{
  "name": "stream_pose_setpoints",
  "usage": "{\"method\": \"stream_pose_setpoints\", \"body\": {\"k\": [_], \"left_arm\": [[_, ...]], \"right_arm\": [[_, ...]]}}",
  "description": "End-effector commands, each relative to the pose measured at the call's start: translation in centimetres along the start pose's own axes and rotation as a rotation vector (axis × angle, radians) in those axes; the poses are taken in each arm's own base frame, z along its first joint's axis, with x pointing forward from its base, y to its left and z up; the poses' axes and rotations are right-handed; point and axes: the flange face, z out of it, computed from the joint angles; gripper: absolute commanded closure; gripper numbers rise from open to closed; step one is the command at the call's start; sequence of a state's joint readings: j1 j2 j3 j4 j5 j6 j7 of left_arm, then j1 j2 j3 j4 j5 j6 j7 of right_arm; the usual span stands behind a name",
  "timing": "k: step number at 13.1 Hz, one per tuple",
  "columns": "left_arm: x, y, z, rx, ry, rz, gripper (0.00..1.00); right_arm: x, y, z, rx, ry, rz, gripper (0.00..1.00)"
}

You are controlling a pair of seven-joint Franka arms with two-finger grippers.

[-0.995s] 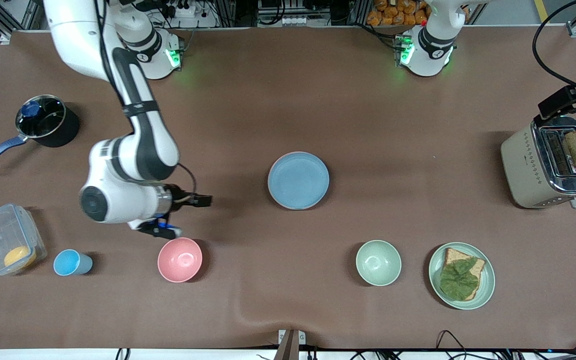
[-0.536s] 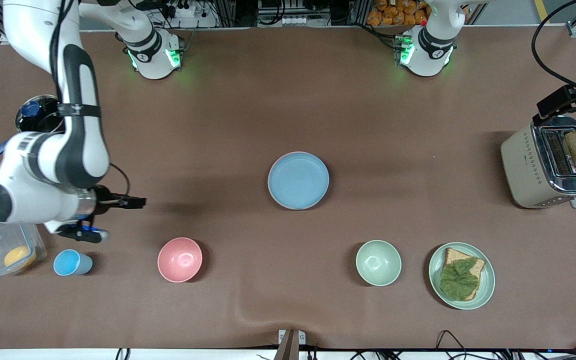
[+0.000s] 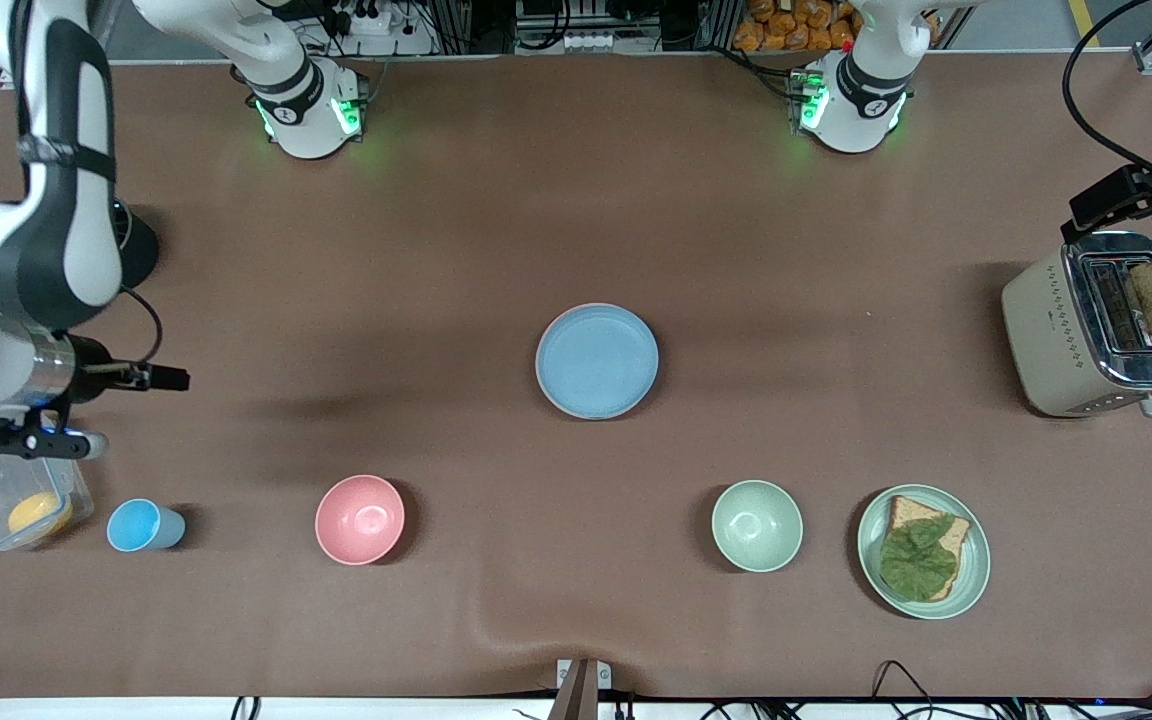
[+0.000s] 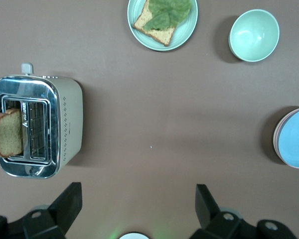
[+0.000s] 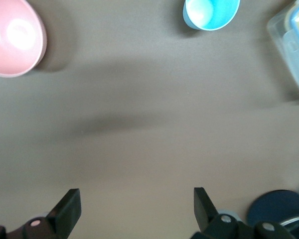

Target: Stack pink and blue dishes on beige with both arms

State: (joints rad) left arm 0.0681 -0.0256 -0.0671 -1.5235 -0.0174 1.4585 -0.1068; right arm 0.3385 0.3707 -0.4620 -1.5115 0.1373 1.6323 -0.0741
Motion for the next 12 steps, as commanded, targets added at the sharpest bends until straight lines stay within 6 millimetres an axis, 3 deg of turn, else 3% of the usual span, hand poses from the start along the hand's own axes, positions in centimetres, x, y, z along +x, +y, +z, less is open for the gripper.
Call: {"method": "stream_pose_setpoints", "body": {"k": [1, 6, 10, 12], "left_arm": [[-0.7, -0.3, -0.4, -0.015, -0.010, -0.005, 0.00], [-1.0, 0.1, -0.5, -0.004, -0.018, 0.005, 0.00], [-1.2, -0.1, -0.6, 0.005, -0.037, 0.013, 0.00], [-1.3, -0.6, -0.9, 0.005, -0.040, 0.004, 0.00]], "right_arm": [[-4.0, 2.2, -4.2, 0.008, 0.025, 0.012, 0.00], [-10.3, 1.8, -11.3, 0.042, 0.082, 0.077, 0.00], [-12.0, 1.4, -13.9, 0.047, 0.134, 0.067, 0.00], [-11.9, 1.1, -13.9, 0.051, 0.134, 0.063, 0.00]]}}
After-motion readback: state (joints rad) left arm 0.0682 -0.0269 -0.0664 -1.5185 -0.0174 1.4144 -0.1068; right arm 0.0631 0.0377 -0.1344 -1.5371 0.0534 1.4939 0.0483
